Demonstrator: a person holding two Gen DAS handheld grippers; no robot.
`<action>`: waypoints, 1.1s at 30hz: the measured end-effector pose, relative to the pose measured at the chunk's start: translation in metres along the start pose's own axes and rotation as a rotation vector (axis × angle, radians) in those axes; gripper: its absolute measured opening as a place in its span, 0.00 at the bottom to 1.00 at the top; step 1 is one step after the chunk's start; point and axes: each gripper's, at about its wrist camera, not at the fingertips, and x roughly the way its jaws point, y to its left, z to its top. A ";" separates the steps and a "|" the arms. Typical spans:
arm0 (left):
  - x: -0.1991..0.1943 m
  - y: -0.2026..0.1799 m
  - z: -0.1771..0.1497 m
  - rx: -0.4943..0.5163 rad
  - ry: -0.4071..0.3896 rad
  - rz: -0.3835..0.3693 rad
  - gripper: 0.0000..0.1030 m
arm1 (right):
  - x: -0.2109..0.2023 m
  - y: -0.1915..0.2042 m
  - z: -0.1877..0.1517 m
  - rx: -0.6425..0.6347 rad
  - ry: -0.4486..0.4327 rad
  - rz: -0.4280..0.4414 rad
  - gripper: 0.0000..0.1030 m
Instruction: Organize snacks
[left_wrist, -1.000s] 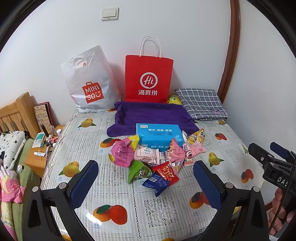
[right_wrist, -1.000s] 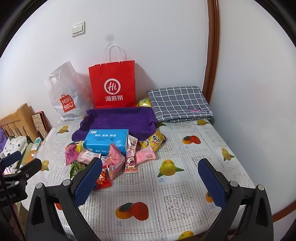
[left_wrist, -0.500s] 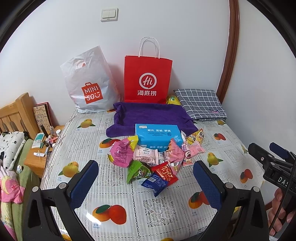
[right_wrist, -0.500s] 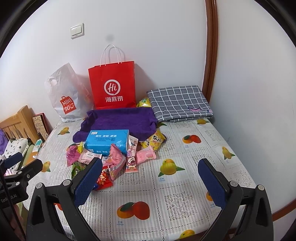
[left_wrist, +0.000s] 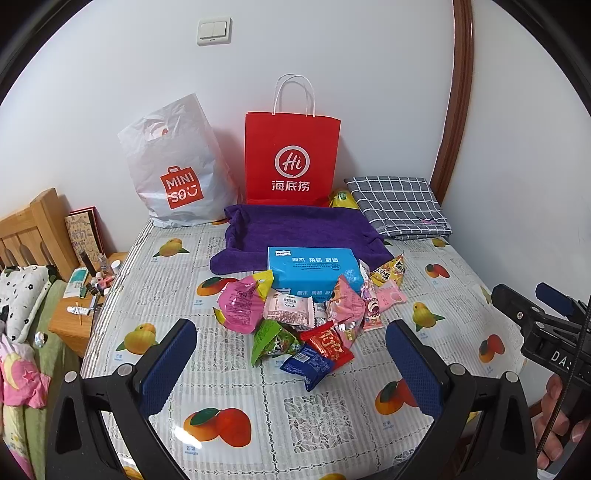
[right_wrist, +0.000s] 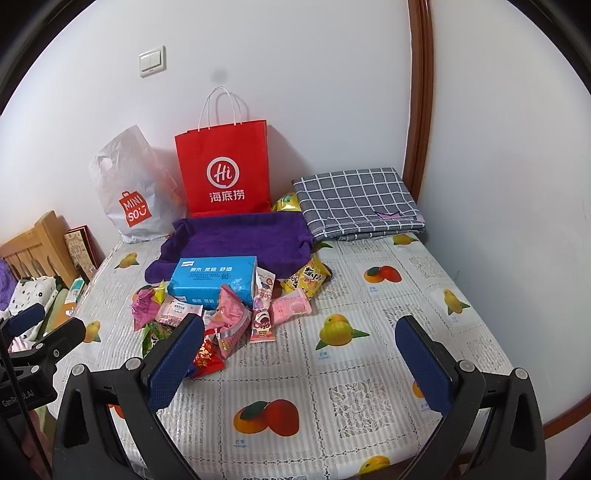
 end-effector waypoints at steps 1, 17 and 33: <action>0.000 0.000 0.000 0.000 -0.001 -0.001 1.00 | 0.000 0.000 0.000 0.000 0.000 0.002 0.99; 0.000 -0.004 -0.001 -0.001 -0.005 -0.007 1.00 | 0.002 0.001 -0.005 0.003 0.006 0.005 0.99; -0.002 -0.004 -0.001 0.000 -0.013 -0.011 1.00 | -0.003 0.002 -0.001 0.009 -0.006 0.014 0.99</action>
